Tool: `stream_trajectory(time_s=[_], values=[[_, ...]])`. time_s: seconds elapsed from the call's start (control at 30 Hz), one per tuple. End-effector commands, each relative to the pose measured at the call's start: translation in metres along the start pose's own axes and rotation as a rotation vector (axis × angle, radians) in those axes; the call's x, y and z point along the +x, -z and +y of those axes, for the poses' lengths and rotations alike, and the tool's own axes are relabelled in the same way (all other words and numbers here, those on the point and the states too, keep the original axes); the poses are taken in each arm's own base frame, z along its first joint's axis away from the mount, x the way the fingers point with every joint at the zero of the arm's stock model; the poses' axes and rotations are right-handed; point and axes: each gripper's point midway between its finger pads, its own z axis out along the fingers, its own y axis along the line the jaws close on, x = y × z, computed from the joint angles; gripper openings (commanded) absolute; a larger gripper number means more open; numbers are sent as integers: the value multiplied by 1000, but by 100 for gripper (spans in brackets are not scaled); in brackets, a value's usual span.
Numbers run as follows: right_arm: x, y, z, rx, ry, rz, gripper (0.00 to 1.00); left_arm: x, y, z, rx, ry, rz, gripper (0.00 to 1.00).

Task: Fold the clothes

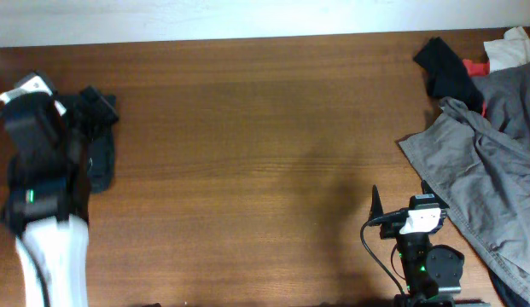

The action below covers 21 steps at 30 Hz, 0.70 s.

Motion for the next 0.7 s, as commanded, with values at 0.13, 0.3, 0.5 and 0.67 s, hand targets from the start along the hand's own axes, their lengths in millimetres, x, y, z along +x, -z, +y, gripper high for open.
stream_trajectory(time_s=[0.13,0.3,0.5,0.67], values=[[1,0,0,0,7,0,99,-13,97,-44,214,-37,-169,99],[1,0,0,0,7,0,99,22,136,-48,326,-56,-199,99],[1,0,0,0,7,0,99,104,125,-20,336,-78,-134,99],[1,0,0,0,7,0,99,184,89,8,286,-103,-18,99]])
